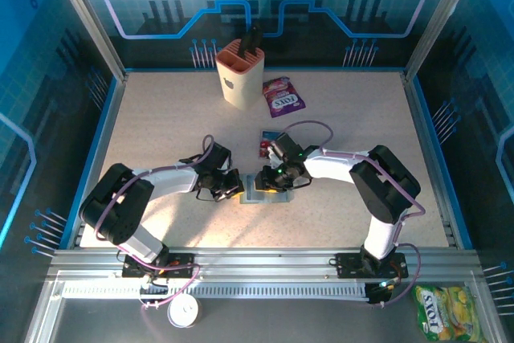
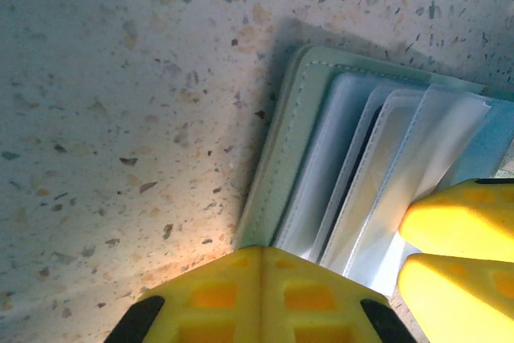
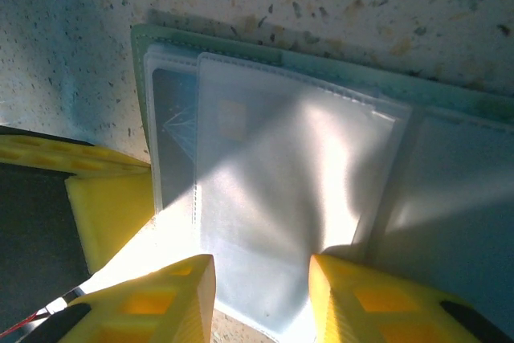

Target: Take the credit cards out of the card holder

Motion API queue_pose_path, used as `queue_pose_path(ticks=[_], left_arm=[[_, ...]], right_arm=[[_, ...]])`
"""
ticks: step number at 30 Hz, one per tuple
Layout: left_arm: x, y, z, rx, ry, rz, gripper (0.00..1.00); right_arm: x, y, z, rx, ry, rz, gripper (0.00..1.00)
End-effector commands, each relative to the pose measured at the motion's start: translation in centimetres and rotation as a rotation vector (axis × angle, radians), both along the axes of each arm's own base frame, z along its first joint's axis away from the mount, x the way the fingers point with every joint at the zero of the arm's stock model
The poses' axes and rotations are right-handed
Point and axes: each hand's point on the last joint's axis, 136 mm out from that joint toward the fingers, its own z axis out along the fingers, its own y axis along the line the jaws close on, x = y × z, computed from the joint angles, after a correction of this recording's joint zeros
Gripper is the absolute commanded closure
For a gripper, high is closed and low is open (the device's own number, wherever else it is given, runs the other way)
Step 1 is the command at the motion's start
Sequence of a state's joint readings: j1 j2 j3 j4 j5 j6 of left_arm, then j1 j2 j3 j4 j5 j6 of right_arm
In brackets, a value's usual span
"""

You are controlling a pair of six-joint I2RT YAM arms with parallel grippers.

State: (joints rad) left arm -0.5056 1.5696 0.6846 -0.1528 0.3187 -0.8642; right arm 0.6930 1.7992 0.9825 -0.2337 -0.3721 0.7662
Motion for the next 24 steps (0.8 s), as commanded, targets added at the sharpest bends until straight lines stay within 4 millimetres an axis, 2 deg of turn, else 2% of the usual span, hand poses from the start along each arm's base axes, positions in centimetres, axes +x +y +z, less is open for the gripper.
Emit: queue_pose_path(ticks=[1,12,15,21,24], left_arm=[[0.5,0.3,1.3,0.008,-0.030,0.005,0.95],[1.5,-1.3,4.2,-0.077,-0.068,0.004,0.90],[1.7,-2.4,4.7,-0.144,-0.056,0.005,0.87],[1.8,-3.4,4.1,-0.162,-0.032,0.009,0.82],[1.5,-3.4,3.5,-0.154,-0.018,0.006,0.75]], right_arm=[[-0.2,-0.6,-0.3,0.014,0.010,-0.007,0.62],[0.2,-0.6,-0.3,0.099,0.011,-0.027,0.63],[-0.5,-1.2,-1.1,0.091,0.034,-0.031,0.63],[-0.5,-1.2,-1.2,0.119,0.040,-0.040,0.63],[-0.4,-1.2,-1.1,0.143,0.046,-0.049,0.63]])
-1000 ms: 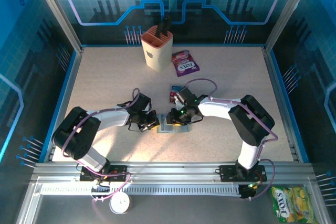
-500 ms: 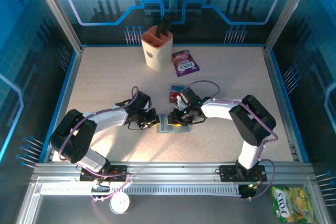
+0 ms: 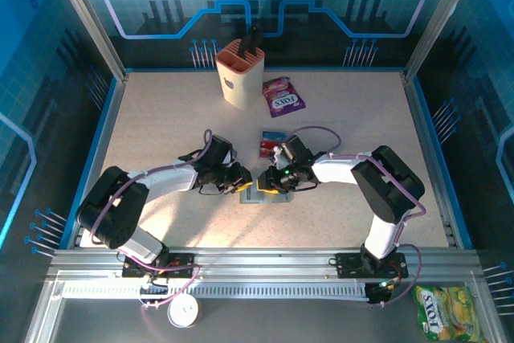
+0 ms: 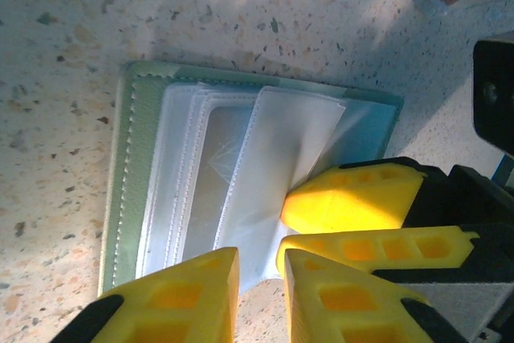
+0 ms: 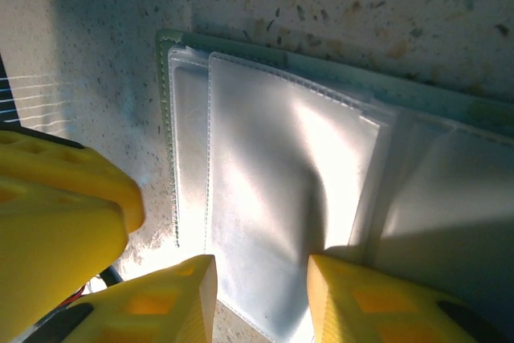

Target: Take the credit cards out of the card holder

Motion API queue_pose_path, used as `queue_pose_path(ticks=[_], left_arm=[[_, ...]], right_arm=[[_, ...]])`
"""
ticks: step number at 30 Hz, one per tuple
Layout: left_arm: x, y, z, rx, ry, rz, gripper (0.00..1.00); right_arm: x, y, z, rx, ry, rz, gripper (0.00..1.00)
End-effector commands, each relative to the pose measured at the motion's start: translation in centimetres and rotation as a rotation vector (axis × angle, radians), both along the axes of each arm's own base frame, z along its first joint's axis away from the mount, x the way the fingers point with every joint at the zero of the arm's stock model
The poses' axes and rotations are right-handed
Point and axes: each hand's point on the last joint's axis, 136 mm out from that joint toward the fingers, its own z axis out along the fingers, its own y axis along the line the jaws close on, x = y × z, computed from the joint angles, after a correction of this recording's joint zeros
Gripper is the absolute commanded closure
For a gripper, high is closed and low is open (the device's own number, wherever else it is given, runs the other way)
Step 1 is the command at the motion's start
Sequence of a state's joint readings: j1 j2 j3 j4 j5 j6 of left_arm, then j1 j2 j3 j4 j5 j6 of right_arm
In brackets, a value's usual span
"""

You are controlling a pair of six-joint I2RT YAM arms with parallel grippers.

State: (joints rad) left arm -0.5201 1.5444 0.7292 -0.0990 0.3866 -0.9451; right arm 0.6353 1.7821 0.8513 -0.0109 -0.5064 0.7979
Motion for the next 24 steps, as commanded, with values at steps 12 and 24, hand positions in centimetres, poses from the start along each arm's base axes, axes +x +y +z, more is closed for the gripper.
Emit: queue_pose_path(ticks=[12,24], left_arm=[[-0.1,-0.7,-1.5,-0.004,0.042,-0.001,0.71],[-0.1,-0.9,-2.2,-0.007,0.056,0.002,0.68]], right_arm=[[-0.6,-1.1,-1.5,0.017,0.062,-0.034,0.63],[-0.7,-1.2,-1.9,0.036,0.080,-0.040,0.64]])
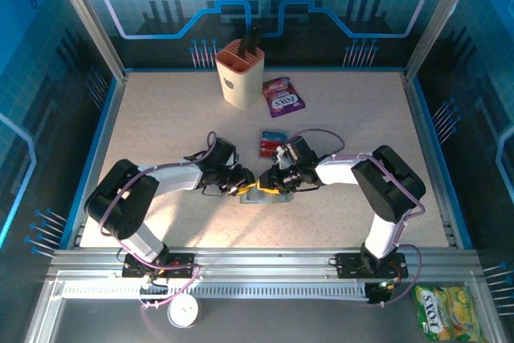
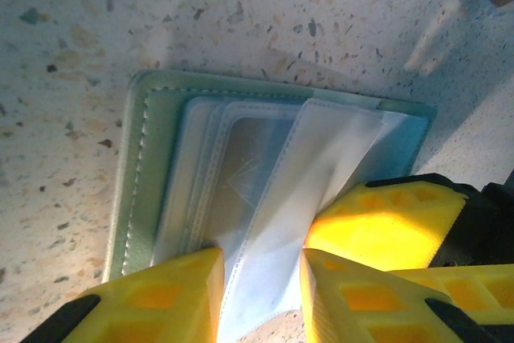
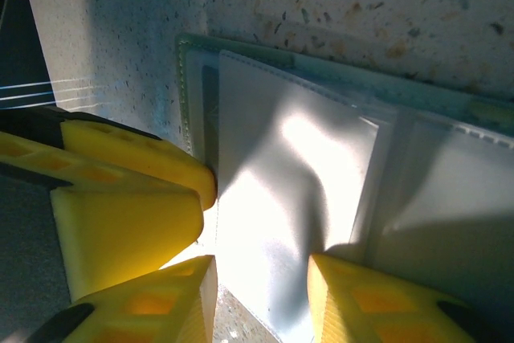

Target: Take the credit cards out of the card holder

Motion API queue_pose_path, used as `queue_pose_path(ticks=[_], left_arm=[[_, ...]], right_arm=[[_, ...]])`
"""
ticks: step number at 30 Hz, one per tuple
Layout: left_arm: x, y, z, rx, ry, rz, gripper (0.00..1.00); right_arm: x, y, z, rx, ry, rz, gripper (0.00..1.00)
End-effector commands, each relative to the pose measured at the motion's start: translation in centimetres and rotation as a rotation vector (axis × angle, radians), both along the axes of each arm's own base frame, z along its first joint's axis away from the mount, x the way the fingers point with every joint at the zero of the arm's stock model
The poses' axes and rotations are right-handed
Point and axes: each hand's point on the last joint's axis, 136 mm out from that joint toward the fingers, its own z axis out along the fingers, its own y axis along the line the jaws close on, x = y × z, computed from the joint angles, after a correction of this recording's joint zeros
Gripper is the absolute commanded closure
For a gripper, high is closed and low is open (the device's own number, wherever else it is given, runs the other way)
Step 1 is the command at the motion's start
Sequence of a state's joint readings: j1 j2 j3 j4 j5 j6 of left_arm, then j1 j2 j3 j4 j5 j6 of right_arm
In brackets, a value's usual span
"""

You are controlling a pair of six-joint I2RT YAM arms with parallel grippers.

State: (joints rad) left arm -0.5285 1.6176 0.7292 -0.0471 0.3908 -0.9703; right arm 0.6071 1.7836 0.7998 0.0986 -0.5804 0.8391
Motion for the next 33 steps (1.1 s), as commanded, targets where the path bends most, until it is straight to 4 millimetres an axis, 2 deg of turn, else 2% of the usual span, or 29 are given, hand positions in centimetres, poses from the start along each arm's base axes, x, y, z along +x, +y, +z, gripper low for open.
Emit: queue_pose_path(ticks=[1,16,21,26,33], left_arm=[[-0.4,-0.5,-0.5,-0.011,0.022,-0.007,0.68],[0.1,-1.4,0.0,-0.056,0.006,-0.004,0.80],[0.3,-1.6,0.4,-0.071,-0.005,-0.002,0.81],[0.5,-1.4,-0.2,-0.051,-0.007,0.005,0.74],[1.2,-1.8,-0.3,-0.061,-0.016,-0.001,0.73]], right_arm=[[-0.8,-1.2,-2.2,-0.045,0.062,-0.021,0.64],[-0.9,-1.3,-2.3,-0.041,0.065,-0.025,0.64],[-0.9,-1.4,-2.1,-0.040,0.055,-0.026,0.64],[-0.8,-1.4,-1.6,-0.039,0.040,-0.023,0.64],[-0.9,-1.3,-1.1,-0.020,0.021,-0.017,0.65]])
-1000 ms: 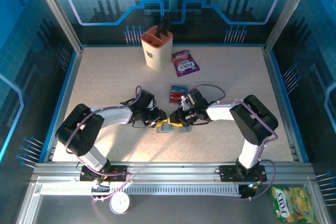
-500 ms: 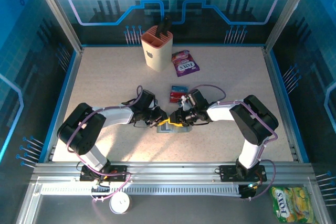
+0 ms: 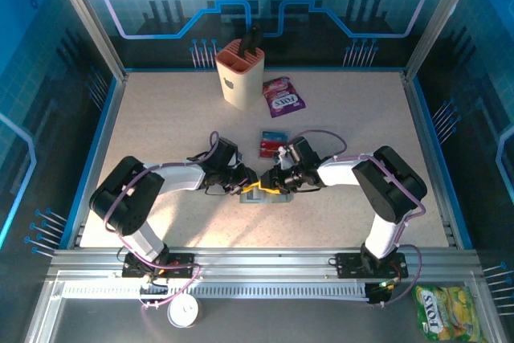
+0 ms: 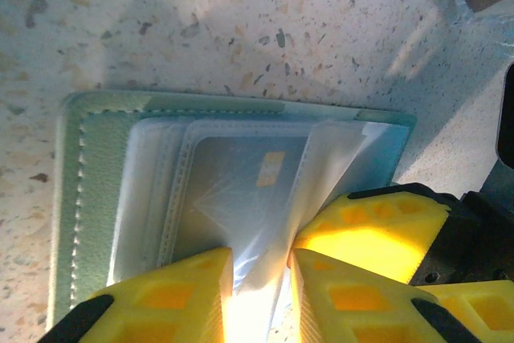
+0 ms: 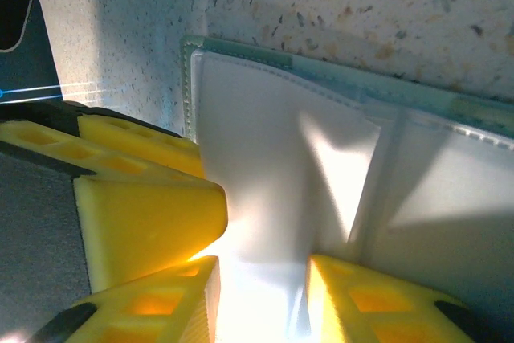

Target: Take the credit cards out of the card holder

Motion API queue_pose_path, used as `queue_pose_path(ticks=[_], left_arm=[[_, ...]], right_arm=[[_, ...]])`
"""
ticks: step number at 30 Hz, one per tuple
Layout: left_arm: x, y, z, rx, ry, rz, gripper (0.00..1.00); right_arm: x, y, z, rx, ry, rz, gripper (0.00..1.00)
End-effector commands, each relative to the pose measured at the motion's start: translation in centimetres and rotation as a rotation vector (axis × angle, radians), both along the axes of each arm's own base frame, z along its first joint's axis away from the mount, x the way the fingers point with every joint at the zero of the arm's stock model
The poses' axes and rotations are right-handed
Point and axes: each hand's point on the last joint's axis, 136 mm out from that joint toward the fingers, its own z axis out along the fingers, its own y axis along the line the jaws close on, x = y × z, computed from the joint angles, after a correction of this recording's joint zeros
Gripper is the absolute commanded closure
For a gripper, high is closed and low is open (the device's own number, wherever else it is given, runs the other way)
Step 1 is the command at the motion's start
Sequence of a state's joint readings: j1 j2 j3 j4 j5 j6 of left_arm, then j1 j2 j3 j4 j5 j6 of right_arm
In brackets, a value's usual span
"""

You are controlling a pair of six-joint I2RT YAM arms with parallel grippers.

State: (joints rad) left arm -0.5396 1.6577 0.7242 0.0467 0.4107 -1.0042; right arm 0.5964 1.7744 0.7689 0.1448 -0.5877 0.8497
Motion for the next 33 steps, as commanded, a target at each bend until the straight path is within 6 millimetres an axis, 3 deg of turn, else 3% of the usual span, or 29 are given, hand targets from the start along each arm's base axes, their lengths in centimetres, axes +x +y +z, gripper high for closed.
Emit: queue_pose_path(ticks=[1,9,20,33], left_arm=[[0.6,-0.8,0.0,-0.017,-0.007,-0.008,0.74],[1.0,-1.1,1.4,-0.045,-0.040,-0.011,0.74],[1.2,-3.3,3.0,-0.087,-0.051,-0.061,0.74],[1.1,-5.9,2.4,-0.093,-0.022,-0.106,0.79]], right_arm=[[-0.9,-0.9,-0.8,-0.031,0.020,-0.004,0.66],[-0.3,-1.2,1.9,-0.029,-0.059,0.004,0.66],[0.9,-5.1,4.6,-0.146,-0.152,-0.054,0.65],[1.1,-7.8,4.7,-0.166,-0.156,-0.107,0.65]])
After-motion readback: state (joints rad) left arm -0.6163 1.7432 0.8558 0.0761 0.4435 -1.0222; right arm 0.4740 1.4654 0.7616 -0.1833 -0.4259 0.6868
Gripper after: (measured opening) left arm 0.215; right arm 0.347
